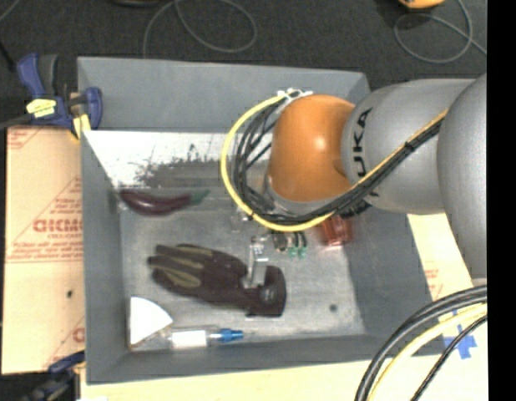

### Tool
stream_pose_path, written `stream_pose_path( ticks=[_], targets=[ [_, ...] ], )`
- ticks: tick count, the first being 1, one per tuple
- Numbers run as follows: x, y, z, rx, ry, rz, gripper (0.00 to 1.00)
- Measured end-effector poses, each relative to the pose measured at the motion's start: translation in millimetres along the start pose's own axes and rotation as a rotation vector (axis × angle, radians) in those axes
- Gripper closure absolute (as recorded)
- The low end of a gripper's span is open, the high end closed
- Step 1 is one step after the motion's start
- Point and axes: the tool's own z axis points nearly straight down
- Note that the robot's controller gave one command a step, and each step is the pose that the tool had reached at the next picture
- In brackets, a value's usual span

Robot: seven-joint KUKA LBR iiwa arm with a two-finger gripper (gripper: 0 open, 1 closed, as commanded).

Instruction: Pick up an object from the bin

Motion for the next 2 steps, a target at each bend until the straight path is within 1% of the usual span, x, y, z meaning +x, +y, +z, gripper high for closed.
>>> stream_pose_path(
  ticks=[1,2],
  targets=[
    [-1.6,0,-5,-0.001,-0.008,0.001,0.00],
    [29.1,-6,72,-0.001,-0.001,0.322,1.00]
  ],
)
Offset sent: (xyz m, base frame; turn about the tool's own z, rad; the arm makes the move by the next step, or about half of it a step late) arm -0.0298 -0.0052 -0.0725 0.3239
